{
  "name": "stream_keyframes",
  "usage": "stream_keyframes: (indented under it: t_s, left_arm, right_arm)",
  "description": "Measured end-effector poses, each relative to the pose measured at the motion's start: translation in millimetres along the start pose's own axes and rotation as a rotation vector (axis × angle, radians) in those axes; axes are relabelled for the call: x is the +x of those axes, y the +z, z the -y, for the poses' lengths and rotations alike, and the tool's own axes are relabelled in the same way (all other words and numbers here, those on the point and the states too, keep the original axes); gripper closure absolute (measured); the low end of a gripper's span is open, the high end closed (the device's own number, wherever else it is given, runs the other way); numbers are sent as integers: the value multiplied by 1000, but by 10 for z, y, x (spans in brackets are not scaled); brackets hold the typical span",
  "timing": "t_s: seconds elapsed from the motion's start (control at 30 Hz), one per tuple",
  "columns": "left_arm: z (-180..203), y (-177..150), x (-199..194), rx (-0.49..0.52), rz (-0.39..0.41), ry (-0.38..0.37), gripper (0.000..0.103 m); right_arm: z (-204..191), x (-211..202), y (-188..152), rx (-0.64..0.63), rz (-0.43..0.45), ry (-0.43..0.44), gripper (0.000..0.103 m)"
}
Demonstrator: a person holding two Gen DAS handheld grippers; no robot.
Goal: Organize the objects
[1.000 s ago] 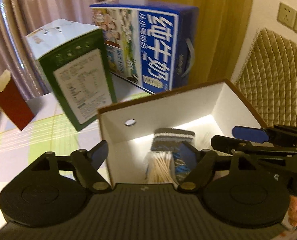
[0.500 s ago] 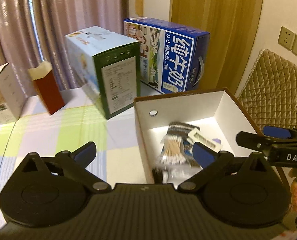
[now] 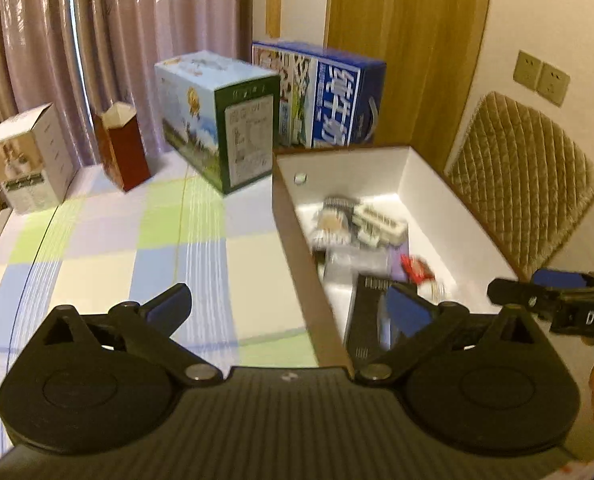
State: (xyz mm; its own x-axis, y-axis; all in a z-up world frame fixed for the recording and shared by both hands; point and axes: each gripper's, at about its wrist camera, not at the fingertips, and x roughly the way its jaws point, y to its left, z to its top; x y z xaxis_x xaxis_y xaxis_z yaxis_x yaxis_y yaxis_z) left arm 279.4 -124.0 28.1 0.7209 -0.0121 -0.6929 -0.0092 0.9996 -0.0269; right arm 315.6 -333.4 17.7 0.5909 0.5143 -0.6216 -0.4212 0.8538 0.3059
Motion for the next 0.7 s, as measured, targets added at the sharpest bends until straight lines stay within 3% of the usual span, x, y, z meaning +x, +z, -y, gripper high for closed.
stream_keyframes:
  t_s: [0.33,0.7]
  left_arm:
    - [-322,-657,-665,12,-38,-13,1]
    - [-723,-1247,-1307,-12,-90,-22,1]
  right_arm:
    - [-575,-443,-594,6,-50,-26,2]
    - [-1276,-763,-1248,-71,-112,-13,2]
